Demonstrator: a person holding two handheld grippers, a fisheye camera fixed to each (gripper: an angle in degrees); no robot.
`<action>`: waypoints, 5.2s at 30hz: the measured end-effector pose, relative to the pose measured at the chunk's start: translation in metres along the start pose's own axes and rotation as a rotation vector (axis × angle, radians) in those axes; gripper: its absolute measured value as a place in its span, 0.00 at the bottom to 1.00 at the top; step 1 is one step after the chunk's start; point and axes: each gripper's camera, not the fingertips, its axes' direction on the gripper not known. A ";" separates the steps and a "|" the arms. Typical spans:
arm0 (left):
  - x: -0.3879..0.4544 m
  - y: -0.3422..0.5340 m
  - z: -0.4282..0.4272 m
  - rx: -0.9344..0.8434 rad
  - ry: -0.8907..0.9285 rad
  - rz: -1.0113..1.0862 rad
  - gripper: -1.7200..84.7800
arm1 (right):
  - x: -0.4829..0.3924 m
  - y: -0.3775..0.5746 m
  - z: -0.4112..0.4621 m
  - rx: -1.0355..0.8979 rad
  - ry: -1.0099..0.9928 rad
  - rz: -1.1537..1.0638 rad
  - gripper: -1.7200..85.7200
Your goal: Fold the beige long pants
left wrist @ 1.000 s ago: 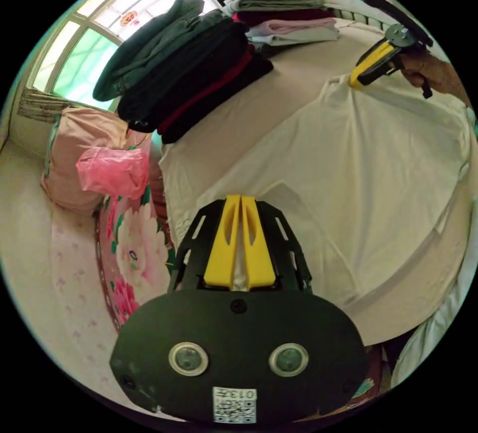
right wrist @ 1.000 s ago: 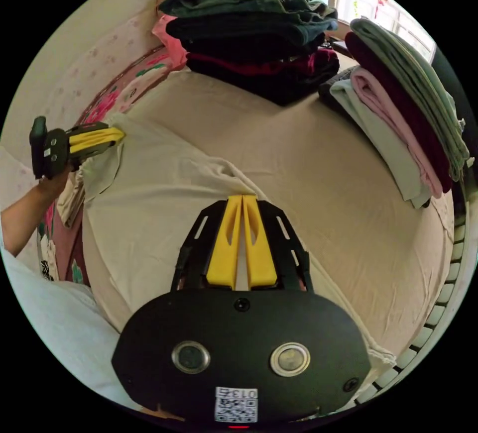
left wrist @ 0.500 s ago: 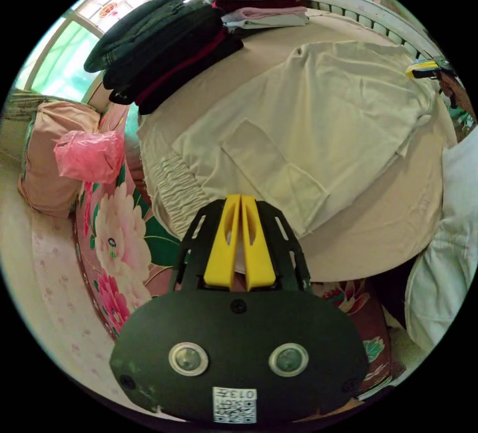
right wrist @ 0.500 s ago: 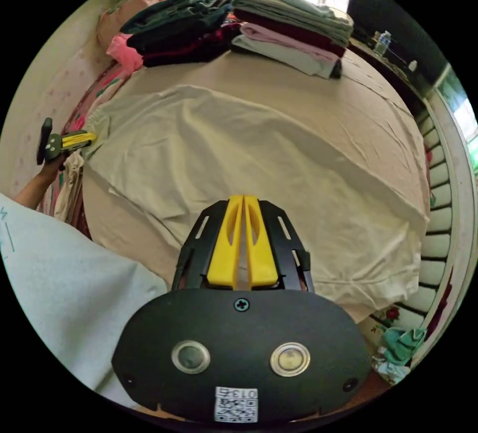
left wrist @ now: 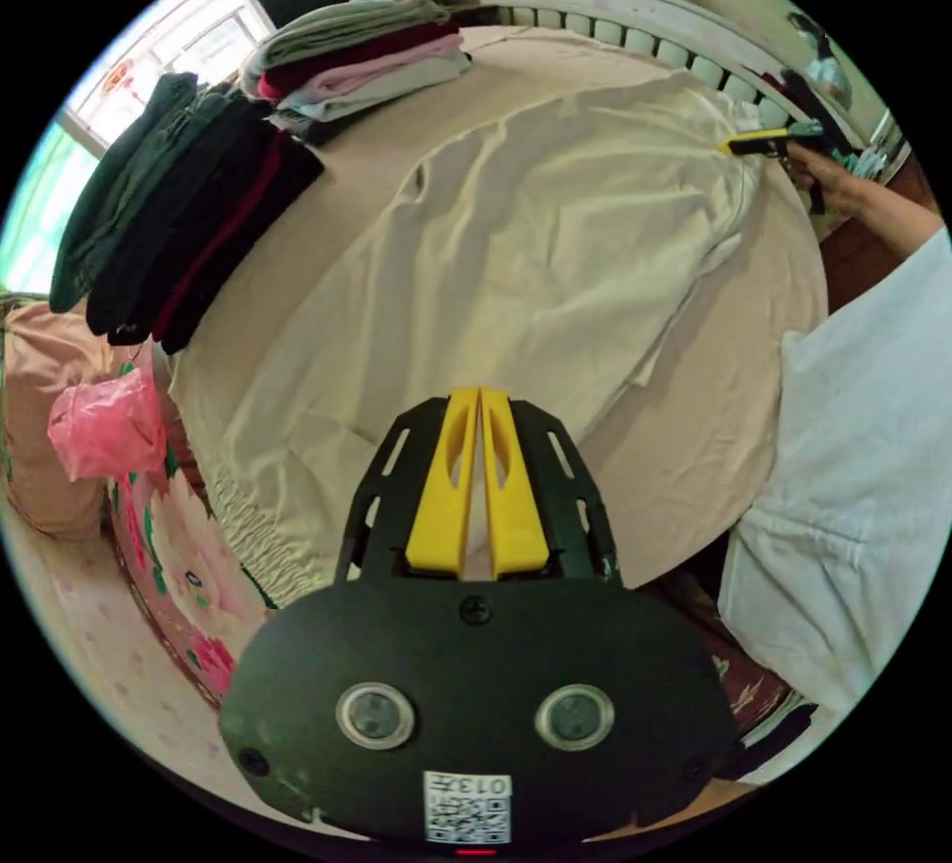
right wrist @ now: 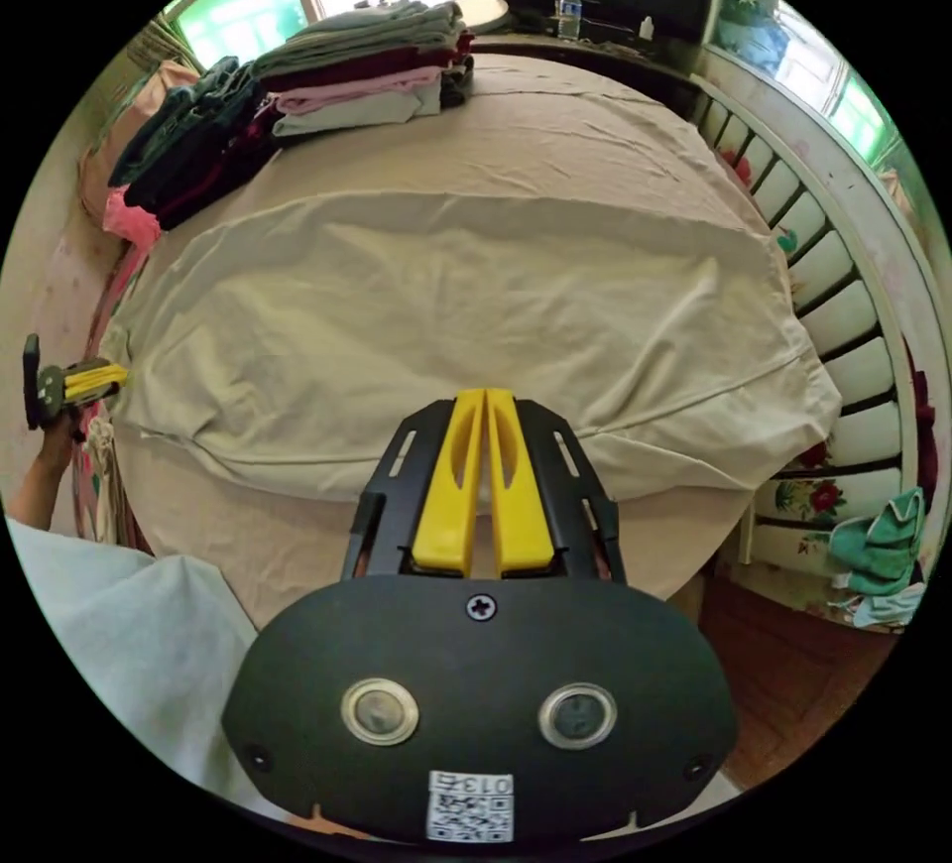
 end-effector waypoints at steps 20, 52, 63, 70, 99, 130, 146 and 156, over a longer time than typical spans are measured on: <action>0.135 -0.353 0.105 0.304 0.365 0.375 0.13 | 0.345 0.137 -0.071 0.405 -0.299 0.636 0.17; 0.091 -0.404 0.114 0.443 0.678 0.621 0.04 | 0.273 0.109 -0.173 0.542 -0.594 -0.085 0.05; -0.055 -0.189 0.117 0.372 0.479 0.199 0.04 | -0.046 0.076 -0.101 0.283 -0.626 -0.592 0.06; -0.104 -0.131 0.169 0.153 0.418 -0.050 0.10 | -0.175 0.073 -0.037 0.125 -0.466 -0.756 0.10; -0.030 -0.082 0.091 0.115 0.320 -0.229 0.12 | -0.113 -0.075 0.002 0.069 -0.156 -0.601 0.08; 0.036 -0.056 -0.029 0.088 0.375 -0.295 0.07 | -0.184 0.062 -0.032 0.041 -0.237 -0.909 0.02; 0.053 -0.159 -0.013 0.015 0.020 -0.145 0.02 | -0.199 -0.106 0.075 -0.006 0.017 -0.630 0.02; 0.082 -0.111 -0.078 0.100 -0.033 -0.196 0.02 | -0.195 -0.054 0.026 0.152 -0.065 -0.622 0.02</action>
